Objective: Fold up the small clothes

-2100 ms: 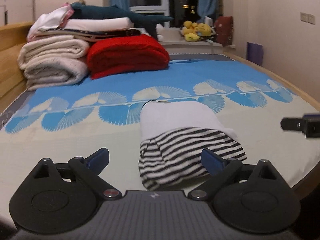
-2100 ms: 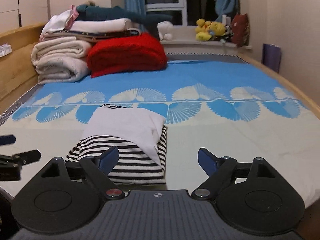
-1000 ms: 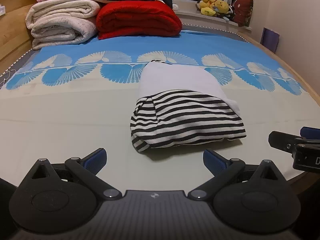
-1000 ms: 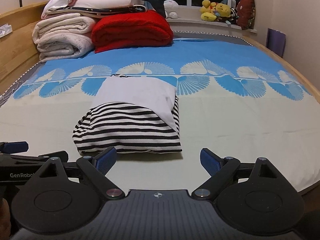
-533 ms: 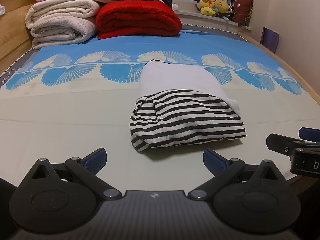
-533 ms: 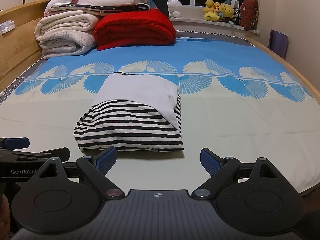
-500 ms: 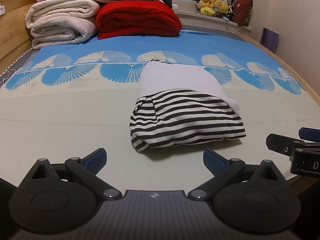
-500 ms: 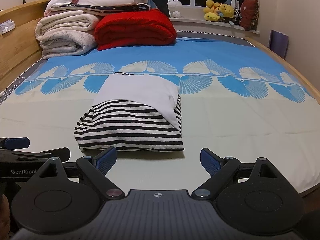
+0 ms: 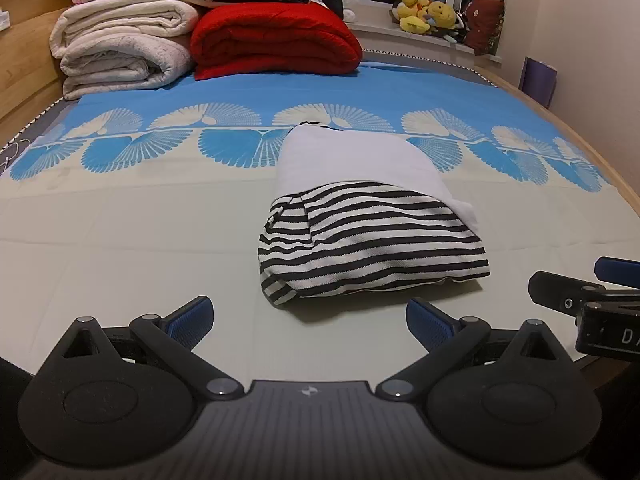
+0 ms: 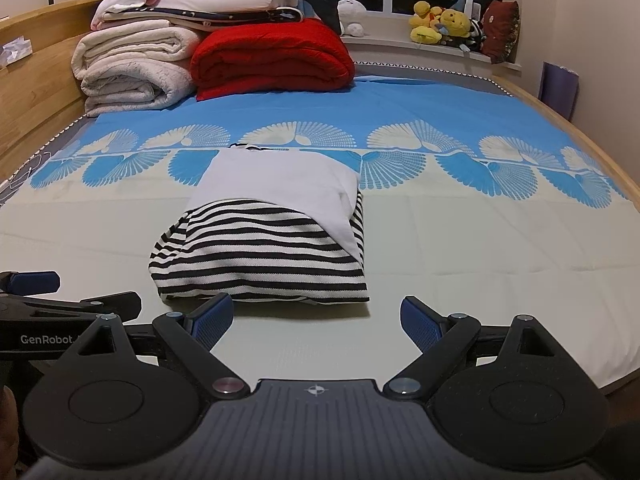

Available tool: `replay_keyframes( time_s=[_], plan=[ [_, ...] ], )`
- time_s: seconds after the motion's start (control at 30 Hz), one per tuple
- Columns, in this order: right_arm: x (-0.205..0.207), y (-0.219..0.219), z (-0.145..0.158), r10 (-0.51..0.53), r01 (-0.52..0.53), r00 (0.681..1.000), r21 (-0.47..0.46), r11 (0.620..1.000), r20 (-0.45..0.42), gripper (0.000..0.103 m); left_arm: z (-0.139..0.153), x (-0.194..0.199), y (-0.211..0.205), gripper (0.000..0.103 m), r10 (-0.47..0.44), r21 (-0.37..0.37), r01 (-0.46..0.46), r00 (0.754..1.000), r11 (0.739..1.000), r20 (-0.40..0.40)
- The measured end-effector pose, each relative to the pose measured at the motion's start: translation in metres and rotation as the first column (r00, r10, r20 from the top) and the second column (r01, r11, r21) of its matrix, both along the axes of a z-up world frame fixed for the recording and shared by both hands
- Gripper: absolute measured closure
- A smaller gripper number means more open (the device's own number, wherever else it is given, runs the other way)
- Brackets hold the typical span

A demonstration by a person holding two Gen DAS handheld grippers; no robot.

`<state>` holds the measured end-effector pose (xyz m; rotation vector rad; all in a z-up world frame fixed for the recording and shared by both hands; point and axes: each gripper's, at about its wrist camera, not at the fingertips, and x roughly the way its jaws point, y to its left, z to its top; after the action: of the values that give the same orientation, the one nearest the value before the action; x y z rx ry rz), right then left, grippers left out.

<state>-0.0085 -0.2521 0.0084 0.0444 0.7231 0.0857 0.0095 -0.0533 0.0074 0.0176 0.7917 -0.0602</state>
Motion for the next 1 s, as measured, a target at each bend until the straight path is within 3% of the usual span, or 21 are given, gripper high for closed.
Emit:
replay_keyframes(
  time_s=[1.0],
  plan=[
    [0.0000, 0.0038, 0.0002, 0.003, -0.003, 1.000, -0.004, 1.000, 0.001, 0.012, 0.0021, 0.0004, 0.0001, 0.000, -0.009, -0.003, 0.009, 1.000, 1.000, 0.003]
  ],
)
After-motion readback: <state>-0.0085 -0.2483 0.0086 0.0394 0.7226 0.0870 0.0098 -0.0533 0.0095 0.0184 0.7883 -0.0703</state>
